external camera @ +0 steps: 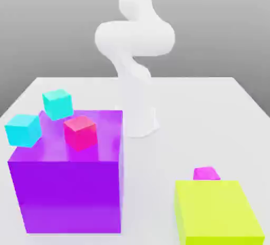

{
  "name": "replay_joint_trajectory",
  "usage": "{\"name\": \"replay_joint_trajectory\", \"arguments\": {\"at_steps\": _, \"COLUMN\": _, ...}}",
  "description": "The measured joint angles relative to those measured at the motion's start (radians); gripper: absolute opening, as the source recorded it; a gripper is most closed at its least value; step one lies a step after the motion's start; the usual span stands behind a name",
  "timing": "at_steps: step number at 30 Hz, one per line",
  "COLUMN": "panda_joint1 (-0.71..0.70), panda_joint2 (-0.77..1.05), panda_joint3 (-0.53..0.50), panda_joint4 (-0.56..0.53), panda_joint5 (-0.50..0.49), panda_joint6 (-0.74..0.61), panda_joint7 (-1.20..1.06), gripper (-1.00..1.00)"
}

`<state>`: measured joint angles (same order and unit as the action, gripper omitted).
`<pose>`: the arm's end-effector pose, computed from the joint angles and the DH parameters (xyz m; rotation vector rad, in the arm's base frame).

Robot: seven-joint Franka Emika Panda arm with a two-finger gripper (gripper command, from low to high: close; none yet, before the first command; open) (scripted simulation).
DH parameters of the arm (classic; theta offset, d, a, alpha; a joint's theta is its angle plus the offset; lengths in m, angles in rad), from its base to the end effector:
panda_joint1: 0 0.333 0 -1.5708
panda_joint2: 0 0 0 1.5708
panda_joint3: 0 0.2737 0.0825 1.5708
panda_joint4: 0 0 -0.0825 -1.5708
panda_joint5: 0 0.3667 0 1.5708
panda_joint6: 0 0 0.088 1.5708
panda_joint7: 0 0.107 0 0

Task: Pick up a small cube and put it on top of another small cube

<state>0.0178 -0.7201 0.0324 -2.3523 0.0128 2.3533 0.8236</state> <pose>0.3888 0.0229 0.6306 -2.4951 1.0242 -0.9278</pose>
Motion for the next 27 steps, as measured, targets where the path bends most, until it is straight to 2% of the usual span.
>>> {"name": "replay_joint_trajectory", "arguments": {"at_steps": 12, "panda_joint1": 0.101, "panda_joint2": 0.448, "panda_joint3": 0.204, "panda_joint4": -0.278, "panda_joint5": 0.032, "panda_joint6": 0.294, "panda_joint7": 0.157, "gripper": 0.00}}
{"name": "replay_joint_trajectory", "arguments": {"at_steps": 19, "panda_joint1": 0.174, "panda_joint2": 0.706, "panda_joint3": 0.298, "panda_joint4": -0.435, "panda_joint5": -0.027, "panda_joint6": 0.460, "panda_joint7": 0.302, "gripper": 0.00}}
{"name": "replay_joint_trajectory", "arguments": {"at_steps": 22, "panda_joint1": 0.209, "panda_joint2": 0.819, "panda_joint3": 0.259, "panda_joint4": -0.444, "panda_joint5": -0.127, "panda_joint6": 0.541, "panda_joint7": 0.389, "gripper": 0.00}}
{"name": "replay_joint_trajectory", "arguments": {"at_steps": 26, "panda_joint1": 0.327, "panda_joint2": 0.964, "panda_joint3": 0.111, "panda_joint4": -0.418, "panda_joint5": -0.258, "panda_joint6": 0.655, "panda_joint7": 0.489, "gripper": 0.00}}
{"name": "replay_joint_trajectory", "arguments": {"at_steps": 27, "panda_joint1": 0.352, "panda_joint2": 0.993, "panda_joint3": 0.082, "panda_joint4": -0.412, "panda_joint5": -0.278, "panda_joint6": 0.679, "panda_joint7": 0.504, "gripper": -1.00}}
